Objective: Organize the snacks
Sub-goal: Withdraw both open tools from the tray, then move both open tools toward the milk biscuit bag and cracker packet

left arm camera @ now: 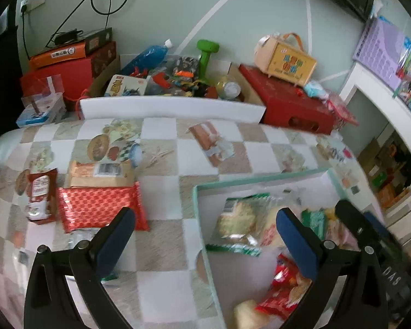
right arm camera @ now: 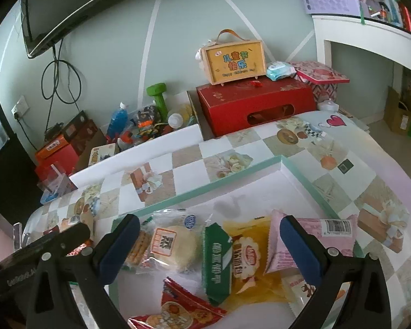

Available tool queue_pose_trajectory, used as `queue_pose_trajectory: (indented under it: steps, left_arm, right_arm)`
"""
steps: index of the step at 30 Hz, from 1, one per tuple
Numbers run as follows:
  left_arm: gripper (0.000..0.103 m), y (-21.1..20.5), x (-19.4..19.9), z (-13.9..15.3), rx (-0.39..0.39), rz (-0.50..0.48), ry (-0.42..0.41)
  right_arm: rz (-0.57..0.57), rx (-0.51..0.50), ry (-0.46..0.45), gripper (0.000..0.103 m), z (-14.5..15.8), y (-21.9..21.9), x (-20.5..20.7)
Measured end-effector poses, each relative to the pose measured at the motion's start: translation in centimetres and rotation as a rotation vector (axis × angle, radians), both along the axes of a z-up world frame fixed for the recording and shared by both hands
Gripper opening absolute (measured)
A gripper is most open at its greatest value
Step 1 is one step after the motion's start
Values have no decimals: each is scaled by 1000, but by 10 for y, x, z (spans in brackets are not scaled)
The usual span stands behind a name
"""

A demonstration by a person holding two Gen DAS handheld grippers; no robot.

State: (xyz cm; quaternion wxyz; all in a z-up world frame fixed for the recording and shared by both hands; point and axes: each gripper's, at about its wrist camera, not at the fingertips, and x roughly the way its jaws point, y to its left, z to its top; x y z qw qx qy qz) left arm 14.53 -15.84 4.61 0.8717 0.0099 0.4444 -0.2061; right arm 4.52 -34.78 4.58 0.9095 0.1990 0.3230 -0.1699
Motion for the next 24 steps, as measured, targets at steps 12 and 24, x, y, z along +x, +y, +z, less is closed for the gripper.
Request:
queue_pose_trajectory:
  steps: [12, 24]
  left_arm:
    - [102, 70, 0, 6, 7, 118, 19]
    - [102, 147, 2, -6, -5, 258, 70]
  right_arm:
    - [123, -2, 42, 103, -1, 47, 19]
    - [237, -18, 64, 103, -2, 101, 36]
